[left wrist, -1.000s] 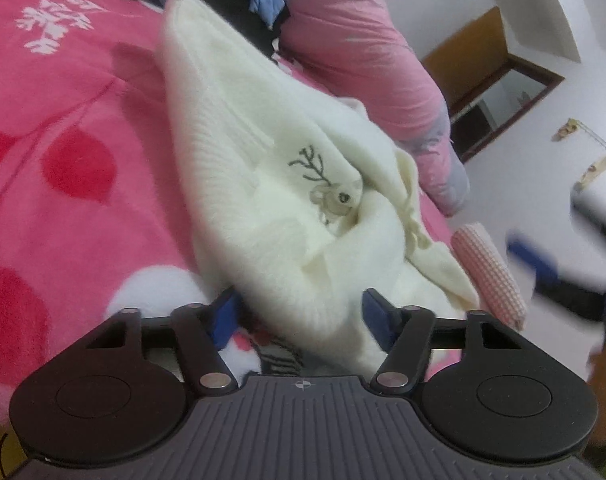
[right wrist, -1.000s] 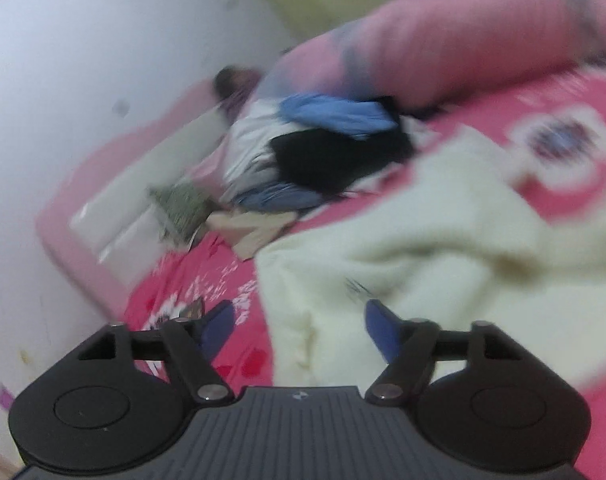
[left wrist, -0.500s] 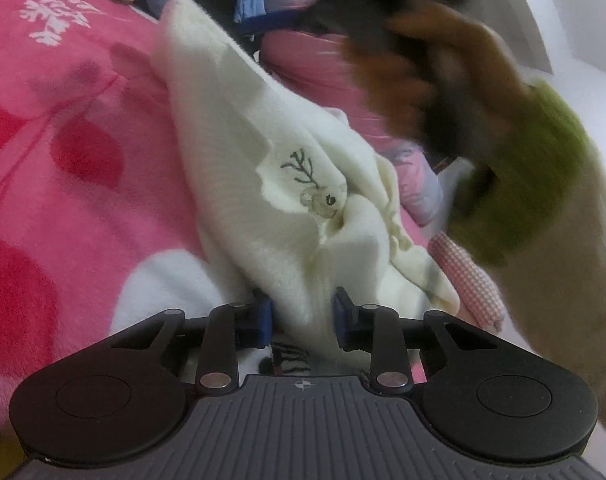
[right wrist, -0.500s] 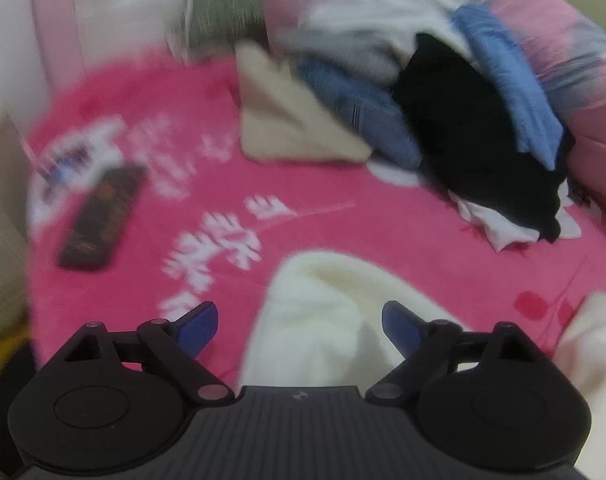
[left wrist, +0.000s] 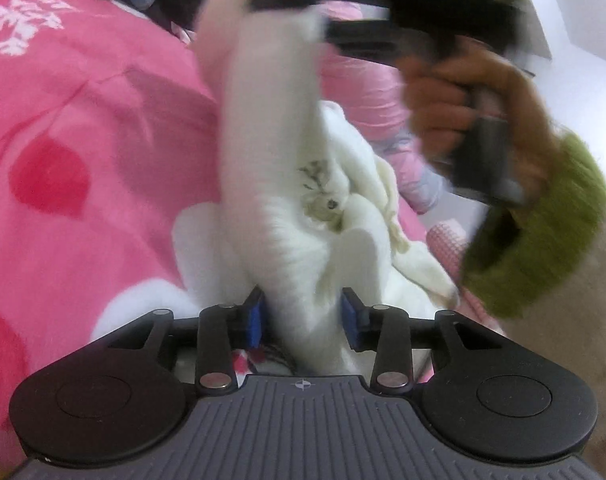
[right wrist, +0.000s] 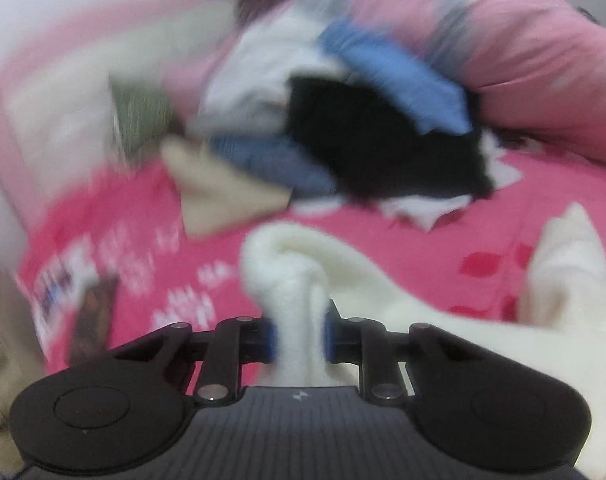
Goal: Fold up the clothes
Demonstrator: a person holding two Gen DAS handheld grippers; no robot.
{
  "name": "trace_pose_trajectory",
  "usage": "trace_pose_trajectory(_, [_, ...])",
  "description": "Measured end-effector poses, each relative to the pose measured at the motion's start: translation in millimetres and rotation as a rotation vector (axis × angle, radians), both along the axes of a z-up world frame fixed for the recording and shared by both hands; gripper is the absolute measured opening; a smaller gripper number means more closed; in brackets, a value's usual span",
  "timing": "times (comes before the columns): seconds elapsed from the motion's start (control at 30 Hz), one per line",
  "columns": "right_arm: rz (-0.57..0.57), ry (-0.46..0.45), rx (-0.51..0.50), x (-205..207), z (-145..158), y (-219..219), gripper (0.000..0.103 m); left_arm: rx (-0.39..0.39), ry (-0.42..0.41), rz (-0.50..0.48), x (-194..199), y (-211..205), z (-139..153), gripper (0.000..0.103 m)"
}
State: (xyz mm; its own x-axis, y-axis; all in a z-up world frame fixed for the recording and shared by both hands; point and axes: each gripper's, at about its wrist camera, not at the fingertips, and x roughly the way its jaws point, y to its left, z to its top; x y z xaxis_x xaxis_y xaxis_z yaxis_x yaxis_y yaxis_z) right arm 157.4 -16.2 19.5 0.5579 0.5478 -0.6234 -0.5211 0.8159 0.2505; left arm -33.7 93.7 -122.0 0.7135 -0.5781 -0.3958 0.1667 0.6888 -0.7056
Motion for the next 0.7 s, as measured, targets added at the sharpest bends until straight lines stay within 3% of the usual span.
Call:
trace_pose_trajectory(0.23, [-0.158,-0.097,0.355,-35,46,-114,0.021,0.042,-0.022,-0.010,-2,-14,17,0.036])
trace_pose_trajectory(0.27, [-0.182,-0.114,0.383,-39,51,-128,0.021,0.064,-0.042,-0.016,-2,-19,22,0.032])
trace_pose_trajectory(0.3, [-0.206,-0.131,0.411,-44,56,-142,0.021,0.096,-0.066,-0.012,-1,-26,28,0.017])
trace_pose_trajectory(0.37, [-0.259,-0.180,0.461,-55,64,-170,0.021,0.158,-0.120,0.012,4,-40,43,0.013])
trace_pose_trajectory(0.5, [-0.380,-0.295,0.556,-80,84,-222,0.021,0.205,-0.268,0.107,3,-42,92,0.011])
trace_pose_trajectory(0.7, [-0.467,-0.473,0.666,-117,132,-271,0.020,0.249,-0.549,0.205,3,-36,198,0.009])
